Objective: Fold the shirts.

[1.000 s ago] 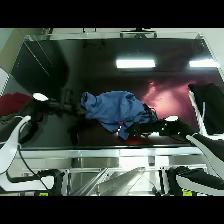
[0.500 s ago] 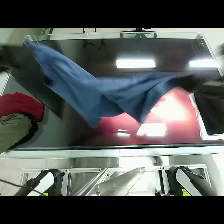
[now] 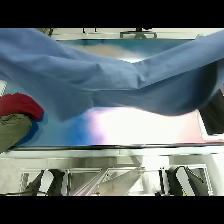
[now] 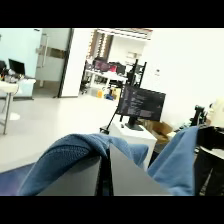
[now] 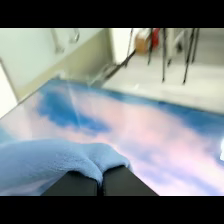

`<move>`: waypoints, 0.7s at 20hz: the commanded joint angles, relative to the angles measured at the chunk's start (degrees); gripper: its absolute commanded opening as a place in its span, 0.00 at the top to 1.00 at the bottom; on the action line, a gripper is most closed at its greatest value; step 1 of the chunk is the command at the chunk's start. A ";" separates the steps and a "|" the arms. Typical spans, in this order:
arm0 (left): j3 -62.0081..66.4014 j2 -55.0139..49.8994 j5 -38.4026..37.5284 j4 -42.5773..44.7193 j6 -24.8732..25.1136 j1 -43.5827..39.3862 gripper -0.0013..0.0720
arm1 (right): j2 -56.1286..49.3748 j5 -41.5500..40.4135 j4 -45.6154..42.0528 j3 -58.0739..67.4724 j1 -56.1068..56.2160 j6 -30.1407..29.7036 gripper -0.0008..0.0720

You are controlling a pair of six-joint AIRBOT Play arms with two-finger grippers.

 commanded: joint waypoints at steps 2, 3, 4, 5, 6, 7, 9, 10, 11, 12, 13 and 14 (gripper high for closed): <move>-12.85 -0.98 1.95 17.62 -0.46 -9.86 0.95 | -9.29 -4.13 -2.16 0.24 9.07 -2.64 0.97; -16.52 -2.89 3.76 22.08 0.15 -14.25 0.95 | -13.33 -4.17 -5.81 -0.42 13.84 -2.62 0.97; -19.89 -5.33 6.29 26.47 0.76 -18.43 0.95 | -18.18 -4.37 -10.97 -1.09 18.86 -2.60 0.97; -23.21 -8.55 10.25 31.01 1.73 -22.58 0.95 | -23.04 -4.96 -16.04 -1.62 22.95 -2.54 0.97; -25.88 -12.44 15.13 34.73 2.49 -26.10 0.95 | -28.65 -6.40 -21.20 -2.01 26.47 -1.90 0.97; -27.80 -16.50 19.52 37.00 4.17 -28.79 0.95 | -34.21 -8.83 -25.22 -2.01 28.92 -0.35 0.97; -28.76 -26.67 25.05 38.23 8.31 -31.71 0.96 | -45.09 -16.41 -28.57 -1.99 31.19 2.32 0.97; -27.52 -32.26 26.21 38.29 8.39 -32.00 0.93 | -50.18 -19.93 -26.86 -1.97 31.28 3.39 0.97; -24.96 -37.38 25.29 38.27 8.37 -31.45 0.59 | -54.16 -21.59 -24.48 -1.81 30.93 5.03 0.84; -21.03 -42.34 22.40 38.25 8.24 -30.08 0.28 | -57.31 -21.90 -21.73 -1.68 30.10 6.43 0.48; -16.92 -46.03 18.58 38.23 7.26 -28.13 0.01 | -58.97 -21.20 -19.82 -1.66 28.98 7.56 0.43; -12.63 -48.72 14.93 38.66 5.88 -25.79 0.01 | -59.52 -19.67 -19.12 -1.66 27.58 7.76 0.50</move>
